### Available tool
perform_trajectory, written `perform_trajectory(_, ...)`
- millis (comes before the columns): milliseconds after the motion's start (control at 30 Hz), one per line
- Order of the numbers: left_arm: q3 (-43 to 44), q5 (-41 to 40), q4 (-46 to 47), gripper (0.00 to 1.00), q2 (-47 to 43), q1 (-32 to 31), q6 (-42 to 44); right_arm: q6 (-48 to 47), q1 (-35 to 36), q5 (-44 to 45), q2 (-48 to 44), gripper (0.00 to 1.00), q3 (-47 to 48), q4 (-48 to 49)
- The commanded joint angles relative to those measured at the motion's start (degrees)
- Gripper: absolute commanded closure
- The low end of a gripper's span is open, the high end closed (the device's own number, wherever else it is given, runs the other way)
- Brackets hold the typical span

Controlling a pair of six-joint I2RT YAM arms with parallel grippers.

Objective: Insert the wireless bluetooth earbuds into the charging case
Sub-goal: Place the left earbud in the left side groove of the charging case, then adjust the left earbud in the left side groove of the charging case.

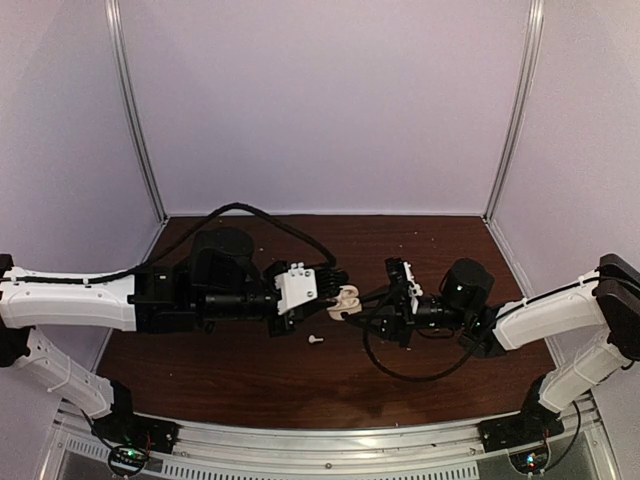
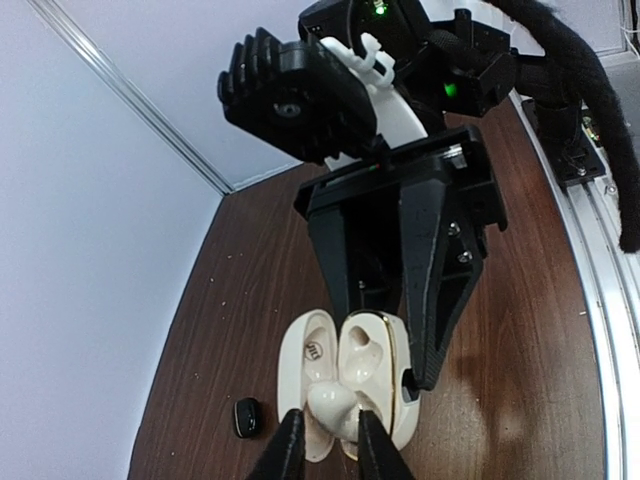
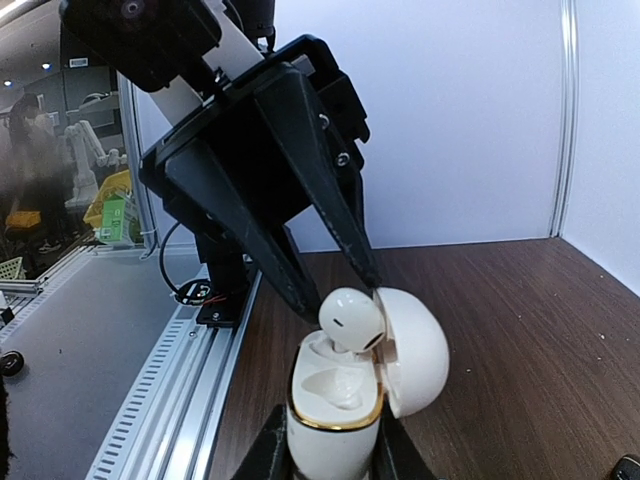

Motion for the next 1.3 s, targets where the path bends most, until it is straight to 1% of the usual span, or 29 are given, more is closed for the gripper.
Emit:
perform_trajectory(0,-1.14,2.56,-1.31,0.79,-2.15,-0.55,-1.07,-0.37,0.25,-0.03,-2.59,1.00,-0.19,5.09)
perform_trajectory(167,-2.38,1.18,-0.89,0.79,-3.55,-0.54,-1.29,-1.03,0.23,0.45,-3.03,1.00,-0.14,4.16)
perform_trajectory(200,-2.41,0.81,-1.02,0.78,-3.71,-0.55,-1.45,-1.53,0.22,0.65,-3.20,1.00,-0.07,3.46)
perform_trajectory(267,-2.68,0.63,-0.78,0.74,-4.35,-0.55,-1.92,-3.09,0.19,1.52,-3.70,1.00,0.01,1.45)
perform_trajectory(333,-3.69,1.11,0.22,0.70,-6.14,-0.55,-2.32,-6.36,0.48,3.76,-4.52,1.00,0.10,-1.65)
perform_trajectory(367,-4.25,1.20,2.18,0.69,-6.90,-0.55,-2.56,-8.37,0.67,5.49,-4.98,1.00,0.27,-3.66)
perform_trajectory(467,-6.38,0.59,4.62,0.65,-8.76,-0.46,-3.23,-13.40,1.53,11.95,-6.54,1.00,0.53,-8.82)
perform_trajectory(567,-7.38,0.41,6.21,0.65,-9.47,-0.32,-3.93,-17.17,2.48,18.28,-8.24,1.00,-0.08,-9.86)
perform_trajectory(667,-7.83,0.43,7.55,0.66,-9.27,0.10,-4.74,-21.49,3.96,24.22,-8.98,1.00,0.52,-13.31)
perform_trajectory(733,-7.83,0.41,8.04,0.66,-8.91,0.60,-5.43,-24.06,4.96,26.65,-9.30,1.00,1.02,-15.63)
perform_trajectory(933,-7.16,0.43,9.84,0.67,-7.73,2.19,-7.33,-27.20,6.09,30.41,-9.16,1.00,3.90,-23.04)
perform_trajectory(967,-6.84,-1.04,10.04,0.67,-7.35,2.47,-7.93,-27.44,6.37,31.04,-9.15,1.00,4.36,-23.95)
perform_trajectory(1067,-4.74,-3.64,9.70,0.69,-4.88,2.99,-10.30,-26.40,6.49,31.11,-9.32,1.00,4.41,-23.05)
perform_trajectory(1100,-3.95,-4.11,9.62,0.66,-3.80,3.06,-11.56,-25.77,6.51,31.03,-9.33,1.00,4.16,-22.37)
perform_trajectory(1200,-2.07,-6.90,10.18,0.48,-1.00,3.17,-15.65,-24.23,6.51,30.11,-9.07,1.00,4.12,-21.76)
perform_trajectory(1267,-1.80,-7.42,11.46,0.42,-0.11,3.15,-17.50,-23.37,6.51,29.01,-9.10,1.00,3.78,-20.38)
